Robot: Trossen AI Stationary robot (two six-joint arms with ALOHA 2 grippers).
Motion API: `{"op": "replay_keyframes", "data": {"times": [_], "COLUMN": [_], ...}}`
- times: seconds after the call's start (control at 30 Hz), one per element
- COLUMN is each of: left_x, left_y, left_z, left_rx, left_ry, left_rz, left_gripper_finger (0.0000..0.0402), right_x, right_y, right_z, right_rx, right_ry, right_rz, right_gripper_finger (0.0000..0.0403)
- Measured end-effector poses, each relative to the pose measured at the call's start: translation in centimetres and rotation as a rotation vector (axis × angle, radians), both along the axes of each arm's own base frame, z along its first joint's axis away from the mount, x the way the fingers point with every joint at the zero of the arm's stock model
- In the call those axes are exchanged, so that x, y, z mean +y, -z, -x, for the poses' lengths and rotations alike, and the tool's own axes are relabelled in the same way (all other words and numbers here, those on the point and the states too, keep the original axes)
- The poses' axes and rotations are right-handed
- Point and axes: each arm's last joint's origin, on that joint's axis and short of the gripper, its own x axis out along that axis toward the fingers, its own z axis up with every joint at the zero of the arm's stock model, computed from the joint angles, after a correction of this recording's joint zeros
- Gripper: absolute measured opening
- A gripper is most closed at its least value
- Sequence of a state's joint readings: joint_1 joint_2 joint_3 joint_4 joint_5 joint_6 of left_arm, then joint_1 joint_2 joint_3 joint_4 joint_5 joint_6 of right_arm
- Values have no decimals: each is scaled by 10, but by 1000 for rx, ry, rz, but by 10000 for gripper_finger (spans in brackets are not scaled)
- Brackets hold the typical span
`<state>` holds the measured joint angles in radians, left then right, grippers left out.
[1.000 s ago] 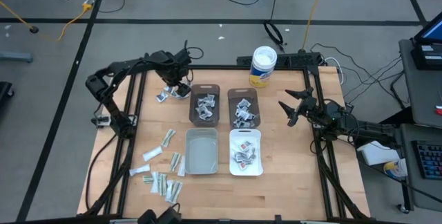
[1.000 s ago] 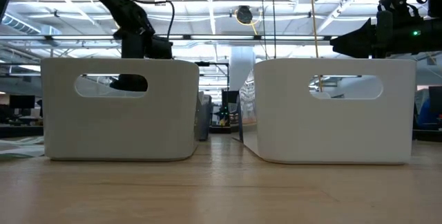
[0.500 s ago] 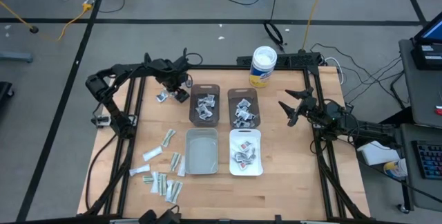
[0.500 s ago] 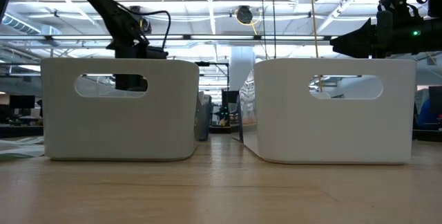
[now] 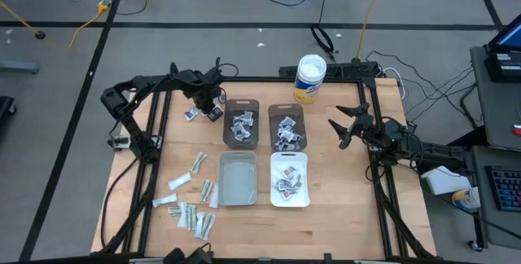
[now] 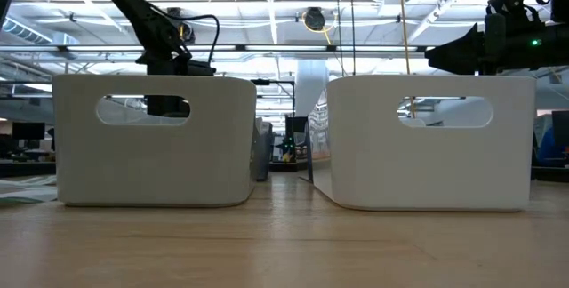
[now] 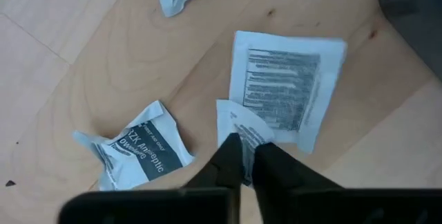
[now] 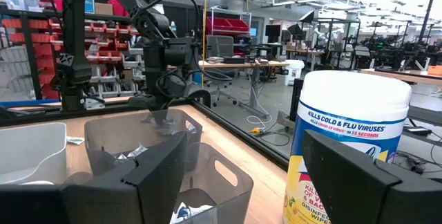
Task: Pick & Place First Aid Supplies
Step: Put the gray pad into the left black bin
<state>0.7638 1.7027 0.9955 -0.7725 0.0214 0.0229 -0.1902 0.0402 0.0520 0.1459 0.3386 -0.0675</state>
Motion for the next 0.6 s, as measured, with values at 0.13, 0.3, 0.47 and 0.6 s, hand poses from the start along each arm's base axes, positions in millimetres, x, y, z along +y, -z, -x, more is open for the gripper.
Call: {"op": "replay_keyframes", "data": {"times": [0.13, 0.3, 0.47, 0.6], "left_x": [0, -6, -17, -31], "left_y": [0, -11, -33, -52], "left_z": [0, 7, 11, 15], "left_rx": [4, 61, 38, 53], "left_ry": [-27, -75, -122, -164], "left_rz": [8, 19, -16, 5], "left_gripper_finger": [13, 8, 10, 6], "right_x": [0, 0, 0, 0], "right_y": [0, 0, 0, 0], "right_z": [0, 0, 0, 0], "right_rx": [0, 0, 0, 0], "right_ry": [0, 0, 0, 0], "right_rz": [0, 0, 0, 0], "right_gripper_finger": [279, 279, 279, 279]}}
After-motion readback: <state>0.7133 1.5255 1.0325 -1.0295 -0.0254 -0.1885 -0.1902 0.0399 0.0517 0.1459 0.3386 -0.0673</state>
